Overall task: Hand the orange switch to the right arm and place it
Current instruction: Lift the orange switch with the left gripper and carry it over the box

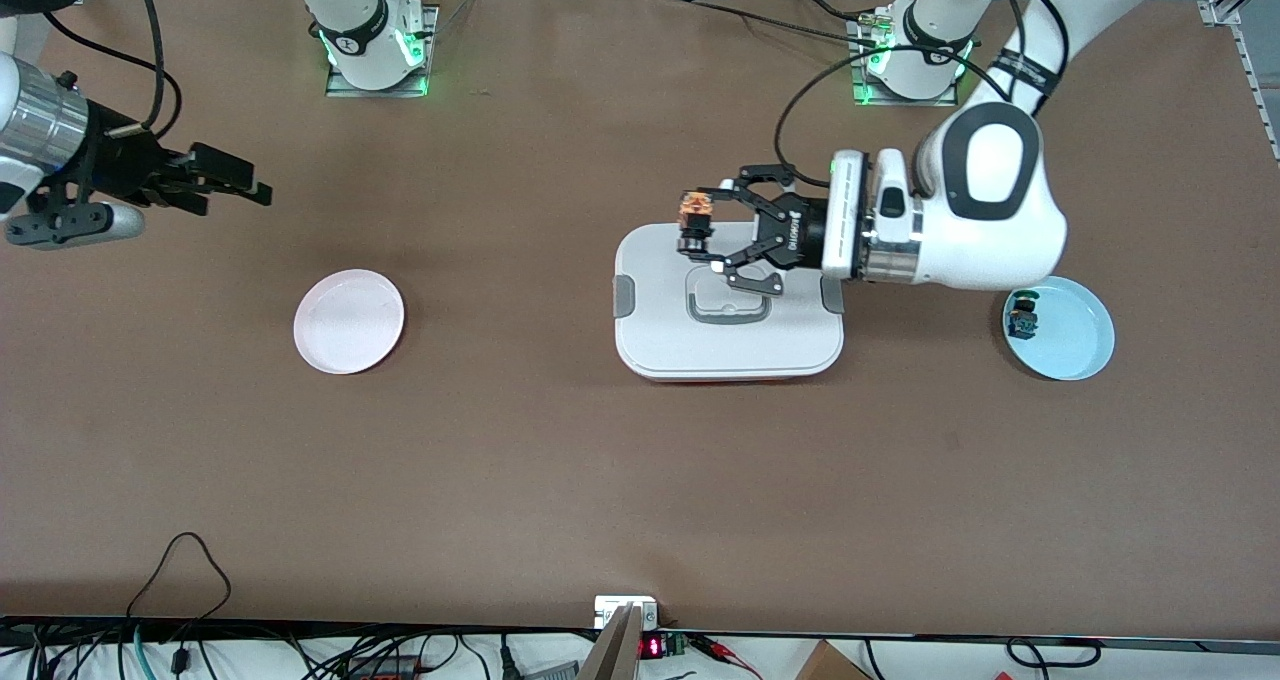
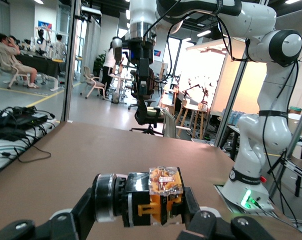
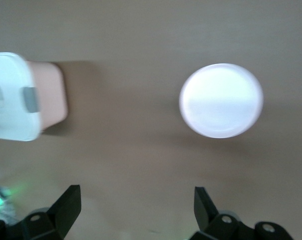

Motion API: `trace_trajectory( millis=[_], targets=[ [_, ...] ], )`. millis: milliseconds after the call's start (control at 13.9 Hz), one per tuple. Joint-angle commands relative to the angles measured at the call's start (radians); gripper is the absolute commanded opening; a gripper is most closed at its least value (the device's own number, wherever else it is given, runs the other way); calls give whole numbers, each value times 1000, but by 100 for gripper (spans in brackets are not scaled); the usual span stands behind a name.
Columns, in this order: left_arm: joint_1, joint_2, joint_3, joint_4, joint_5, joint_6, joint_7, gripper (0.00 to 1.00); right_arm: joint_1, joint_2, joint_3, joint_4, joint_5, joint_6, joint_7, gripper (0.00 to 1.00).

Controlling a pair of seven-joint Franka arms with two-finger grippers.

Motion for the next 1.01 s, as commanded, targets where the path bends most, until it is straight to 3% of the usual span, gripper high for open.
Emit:
trace_trajectory(
  millis=[0, 287, 646, 934],
  targets=[
    [-11, -19, -15, -34, -107, 92, 165, 12, 3, 38, 1, 18, 179, -27, -8, 100],
    [-74, 60, -15, -34, -325, 134, 409, 12, 17, 129, 1, 19, 499, -94, -74, 100],
    [-85, 77, -13, -35, -326, 134, 419, 13, 92, 208, 1, 19, 766, -86, -84, 100],
    [-88, 94, -13, -35, -326, 132, 422, 14, 134, 257, 1, 21, 884, -79, -138, 100]
  ],
)
